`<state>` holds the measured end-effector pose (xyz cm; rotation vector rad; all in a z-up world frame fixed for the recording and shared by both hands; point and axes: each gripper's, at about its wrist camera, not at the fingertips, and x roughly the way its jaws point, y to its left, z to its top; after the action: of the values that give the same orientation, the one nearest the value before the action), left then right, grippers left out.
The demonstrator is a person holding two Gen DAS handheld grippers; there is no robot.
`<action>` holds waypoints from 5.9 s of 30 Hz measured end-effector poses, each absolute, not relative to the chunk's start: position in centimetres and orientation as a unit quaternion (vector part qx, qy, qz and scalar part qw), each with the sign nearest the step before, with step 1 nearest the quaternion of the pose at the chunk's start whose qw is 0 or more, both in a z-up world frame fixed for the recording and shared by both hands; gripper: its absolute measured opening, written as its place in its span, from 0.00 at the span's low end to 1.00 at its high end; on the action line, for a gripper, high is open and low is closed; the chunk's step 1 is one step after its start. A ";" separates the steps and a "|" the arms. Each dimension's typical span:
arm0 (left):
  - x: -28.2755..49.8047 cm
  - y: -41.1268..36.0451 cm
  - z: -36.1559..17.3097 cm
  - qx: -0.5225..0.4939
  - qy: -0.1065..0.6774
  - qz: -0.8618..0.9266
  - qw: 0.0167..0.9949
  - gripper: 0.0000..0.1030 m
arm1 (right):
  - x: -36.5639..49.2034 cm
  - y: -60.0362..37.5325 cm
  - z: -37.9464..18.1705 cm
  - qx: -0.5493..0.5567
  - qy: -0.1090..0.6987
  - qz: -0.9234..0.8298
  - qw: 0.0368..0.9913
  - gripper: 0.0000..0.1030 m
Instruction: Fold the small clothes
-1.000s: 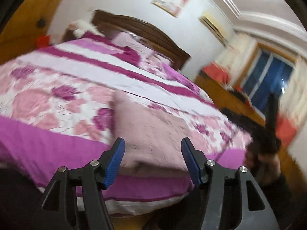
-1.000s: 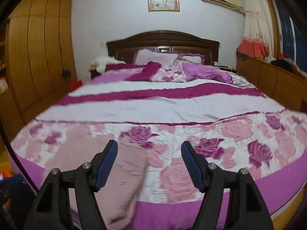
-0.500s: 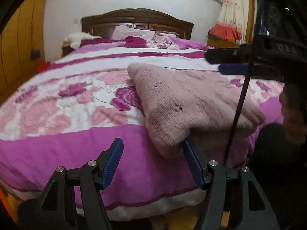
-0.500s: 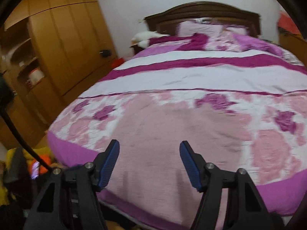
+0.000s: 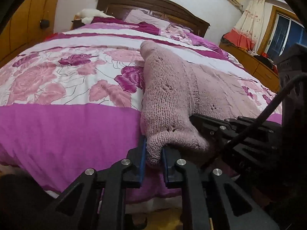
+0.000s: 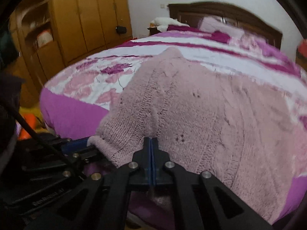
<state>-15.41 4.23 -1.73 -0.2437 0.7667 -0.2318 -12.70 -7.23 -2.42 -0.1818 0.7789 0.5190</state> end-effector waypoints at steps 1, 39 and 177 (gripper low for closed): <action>-15.4 4.4 -1.7 -0.121 0.377 -0.120 0.910 0.00 | -12.6 -7.5 -2.3 -0.082 0.376 0.251 0.888 0.00; -12.6 -0.5 0.6 -0.080 0.361 -0.161 0.915 0.00 | -11.9 -24.6 2.3 0.159 0.414 0.122 0.888 0.69; 6.5 3.2 10.4 -0.101 0.358 -0.146 0.917 0.00 | 8.4 -20.6 9.5 -0.021 0.313 0.118 0.942 0.42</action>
<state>6.53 3.25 10.39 -0.2073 0.7361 -0.3008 8.42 -20.57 9.53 -0.0426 0.6391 0.2414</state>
